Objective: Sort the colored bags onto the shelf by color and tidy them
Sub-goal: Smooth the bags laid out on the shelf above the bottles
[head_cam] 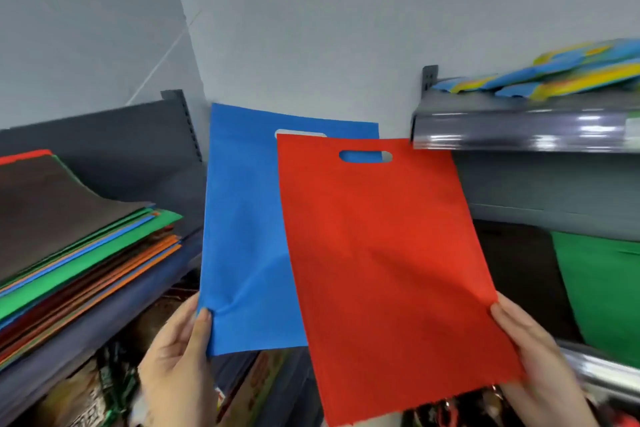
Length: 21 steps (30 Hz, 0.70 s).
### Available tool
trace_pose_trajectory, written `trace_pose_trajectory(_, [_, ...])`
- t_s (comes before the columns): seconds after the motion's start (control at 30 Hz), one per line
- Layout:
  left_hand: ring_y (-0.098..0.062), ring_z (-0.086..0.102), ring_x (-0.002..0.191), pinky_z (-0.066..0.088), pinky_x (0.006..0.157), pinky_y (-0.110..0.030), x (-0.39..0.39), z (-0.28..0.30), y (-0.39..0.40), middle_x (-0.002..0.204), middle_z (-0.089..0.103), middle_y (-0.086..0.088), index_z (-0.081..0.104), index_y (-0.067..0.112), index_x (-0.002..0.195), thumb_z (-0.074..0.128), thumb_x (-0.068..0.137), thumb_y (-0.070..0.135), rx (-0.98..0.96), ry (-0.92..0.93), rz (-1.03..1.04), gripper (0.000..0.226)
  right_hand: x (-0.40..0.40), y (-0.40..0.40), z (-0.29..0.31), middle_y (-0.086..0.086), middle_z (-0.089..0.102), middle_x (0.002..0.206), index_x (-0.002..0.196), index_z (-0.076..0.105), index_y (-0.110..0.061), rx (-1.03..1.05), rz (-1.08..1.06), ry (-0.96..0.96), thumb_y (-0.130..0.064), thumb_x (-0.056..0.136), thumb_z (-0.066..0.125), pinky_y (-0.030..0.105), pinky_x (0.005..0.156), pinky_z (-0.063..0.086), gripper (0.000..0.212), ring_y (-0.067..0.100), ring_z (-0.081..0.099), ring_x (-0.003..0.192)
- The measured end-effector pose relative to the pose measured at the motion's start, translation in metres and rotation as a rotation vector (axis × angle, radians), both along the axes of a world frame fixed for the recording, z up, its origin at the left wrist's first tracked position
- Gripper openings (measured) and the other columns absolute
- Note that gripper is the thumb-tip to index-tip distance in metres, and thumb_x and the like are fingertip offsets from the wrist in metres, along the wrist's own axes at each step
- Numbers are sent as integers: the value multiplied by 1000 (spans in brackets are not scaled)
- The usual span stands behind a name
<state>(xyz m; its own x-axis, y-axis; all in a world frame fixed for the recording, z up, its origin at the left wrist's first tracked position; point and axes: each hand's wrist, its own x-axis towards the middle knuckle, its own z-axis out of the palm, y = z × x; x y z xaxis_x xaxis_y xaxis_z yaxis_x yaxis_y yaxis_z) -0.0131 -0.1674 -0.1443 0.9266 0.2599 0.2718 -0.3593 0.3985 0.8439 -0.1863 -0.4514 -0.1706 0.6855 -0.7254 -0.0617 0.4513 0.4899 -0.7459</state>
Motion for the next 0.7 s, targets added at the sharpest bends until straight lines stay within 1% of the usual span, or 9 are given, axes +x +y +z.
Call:
trace_pose_trajectory(0.03, [2,66,68,54,71,-14,-2,-6,-4,71,72,14,75,25,81,65,78,1,29,-14,-50,26,0,18,11,12,74,87,86,77,-16,1,81,18,-4,92,42,24,53,56,38,19,71,69])
trace_pose_trajectory(0.1, [5,65,65,53,68,-11,-19,-13,-21,68,70,17,69,17,96,57,86,-6,92,-12,-91,28,-27,14,7,14,73,93,95,74,-12,-8,-21,47,-5,88,46,26,54,56,30,20,71,71])
trace_pose_trajectory(0.17, [1,67,72,55,71,-16,-33,-20,-32,71,72,15,68,16,102,65,83,11,109,3,-139,20,-52,10,-4,13,73,92,101,72,-7,8,-50,30,-4,89,47,23,51,55,28,19,71,67])
trace_pose_trajectory(0.23, [-6,69,80,56,77,-30,-44,-26,-39,76,73,10,74,28,92,71,67,33,105,22,-183,25,-73,6,-7,11,74,84,105,69,-9,41,-118,66,-3,92,45,21,46,53,27,16,69,60])
trace_pose_trajectory(0.3, [-7,69,80,54,80,-35,-54,-33,-48,75,73,10,75,35,86,69,77,21,110,13,-217,18,-87,4,-8,9,73,75,107,65,-7,30,-123,74,-2,93,44,19,42,50,26,14,66,52])
trace_pose_trajectory(0.43, [-6,68,80,51,85,-40,-73,-49,-70,75,73,13,75,39,86,60,88,0,222,14,-257,41,-124,-18,-16,14,73,87,112,64,-1,63,-211,129,-4,87,52,22,51,54,28,16,69,63])
trace_pose_trajectory(0.57, [5,65,73,52,84,-21,-101,-49,-99,73,72,18,74,43,84,59,87,-3,262,1,-303,49,-171,-41,-12,16,72,86,103,68,-1,69,-292,153,-13,63,69,22,52,54,42,18,69,63])
trace_pose_trajectory(0.63, [8,63,71,51,79,-12,-116,-48,-115,72,70,21,73,43,82,58,88,-4,276,-24,-335,50,-197,-53,-11,12,73,78,103,66,-1,47,-303,135,-4,82,57,18,50,53,23,14,68,59])
trace_pose_trajectory(0.7, [10,61,71,49,78,-9,-131,-51,-130,74,70,25,73,38,87,58,88,-3,295,-48,-361,44,-223,-64,-13,8,73,74,103,64,-3,46,-326,134,-1,92,46,17,48,52,22,12,67,57])
